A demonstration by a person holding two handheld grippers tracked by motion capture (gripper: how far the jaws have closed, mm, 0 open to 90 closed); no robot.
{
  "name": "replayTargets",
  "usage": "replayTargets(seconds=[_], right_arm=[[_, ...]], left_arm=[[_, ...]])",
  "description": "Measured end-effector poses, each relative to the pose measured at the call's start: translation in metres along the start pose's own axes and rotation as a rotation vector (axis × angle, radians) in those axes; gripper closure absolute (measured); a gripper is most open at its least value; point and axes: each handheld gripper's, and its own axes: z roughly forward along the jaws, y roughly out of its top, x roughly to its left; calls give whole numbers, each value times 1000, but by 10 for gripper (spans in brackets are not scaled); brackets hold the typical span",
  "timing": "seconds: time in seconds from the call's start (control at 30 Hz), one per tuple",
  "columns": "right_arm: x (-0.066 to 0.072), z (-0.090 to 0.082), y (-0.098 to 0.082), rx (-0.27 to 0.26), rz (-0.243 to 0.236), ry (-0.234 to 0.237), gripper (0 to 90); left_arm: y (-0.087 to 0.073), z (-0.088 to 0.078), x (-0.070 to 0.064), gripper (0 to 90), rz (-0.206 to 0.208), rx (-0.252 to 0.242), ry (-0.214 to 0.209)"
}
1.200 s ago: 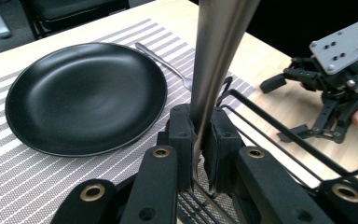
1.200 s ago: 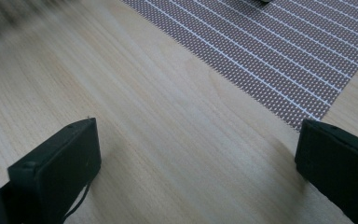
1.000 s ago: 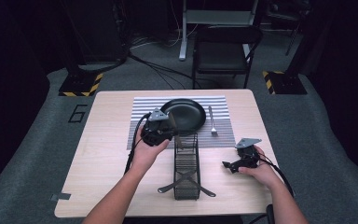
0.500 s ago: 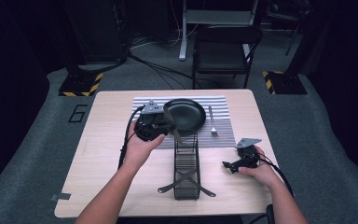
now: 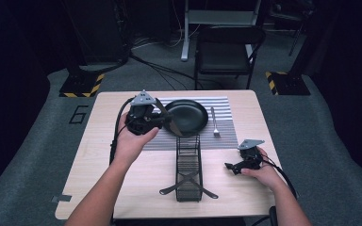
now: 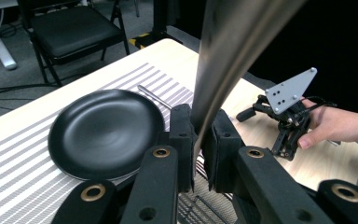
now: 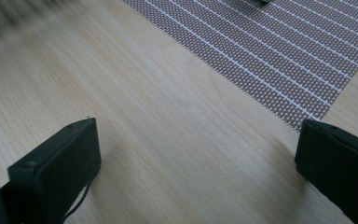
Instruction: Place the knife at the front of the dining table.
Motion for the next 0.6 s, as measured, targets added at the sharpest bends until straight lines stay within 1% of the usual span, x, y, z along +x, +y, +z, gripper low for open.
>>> replayTargets(seconds=[0.2,0.27,0.33,0.37,0.4,0.43,0.47,0.53,0.6], right_arm=[[0,0,0,0,1,0,0],[0,0,0,0,0,0,0],[0,0,0,0,0,0,0],[0,0,0,0,0,0,0],[0,0,0,0,1,0,0],[0,0,0,0,1,0,0],[0,0,0,0,1,0,0],[0,0,0,0,0,0,0],[0,0,0,0,0,0,0]], left_arm=[[0,-13,8,827,-11,-14,17],[-1,-15,9,827,-15,-19,17],[-3,-21,14,826,-24,-26,32],[-4,-23,17,827,-25,-22,32],[-4,-23,17,827,-25,-22,32],[-7,-25,21,827,-29,-22,41],[-7,-25,21,827,-29,-22,41],[-12,-24,26,827,-46,-20,47],[-18,-22,32,826,-54,-14,63]])
